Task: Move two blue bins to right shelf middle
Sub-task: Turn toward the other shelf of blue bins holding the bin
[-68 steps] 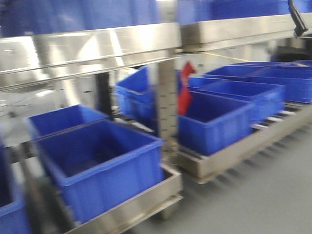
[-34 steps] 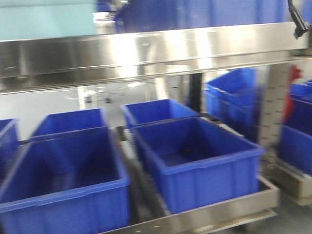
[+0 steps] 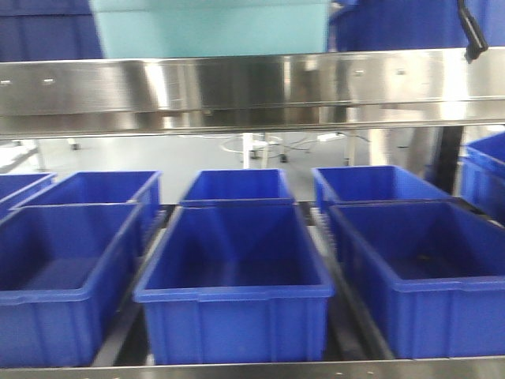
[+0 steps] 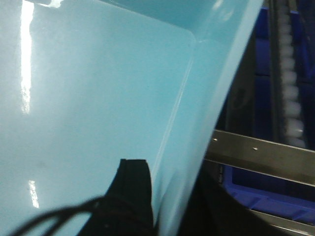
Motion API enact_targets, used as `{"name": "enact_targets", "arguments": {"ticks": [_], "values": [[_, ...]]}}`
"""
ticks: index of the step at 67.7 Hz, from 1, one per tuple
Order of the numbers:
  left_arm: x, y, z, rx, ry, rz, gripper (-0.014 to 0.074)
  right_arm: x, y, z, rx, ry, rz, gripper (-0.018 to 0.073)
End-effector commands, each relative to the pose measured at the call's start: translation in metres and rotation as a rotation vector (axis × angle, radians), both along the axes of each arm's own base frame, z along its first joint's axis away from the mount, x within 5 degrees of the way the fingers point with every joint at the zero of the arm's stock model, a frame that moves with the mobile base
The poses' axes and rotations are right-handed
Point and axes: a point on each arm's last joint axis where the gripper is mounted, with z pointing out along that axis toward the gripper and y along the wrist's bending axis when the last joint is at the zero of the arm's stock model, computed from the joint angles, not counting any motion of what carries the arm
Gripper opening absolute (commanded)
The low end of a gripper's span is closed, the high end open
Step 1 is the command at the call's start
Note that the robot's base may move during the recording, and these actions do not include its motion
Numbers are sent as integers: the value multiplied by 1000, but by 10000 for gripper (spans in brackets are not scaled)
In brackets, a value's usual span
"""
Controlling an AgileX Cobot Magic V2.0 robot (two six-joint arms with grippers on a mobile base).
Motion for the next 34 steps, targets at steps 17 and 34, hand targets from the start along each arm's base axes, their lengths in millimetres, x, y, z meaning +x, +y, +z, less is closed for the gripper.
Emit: {"name": "enact_targets", "arguments": {"ticks": [17,34], "values": [[-6,-11,13,-104,-70,-56,-111,-3,6,7,49,-43,56,-153],[-6,-11,13,-104,-70,-56,-111,-3,6,7,49,-43,56,-153]]}}
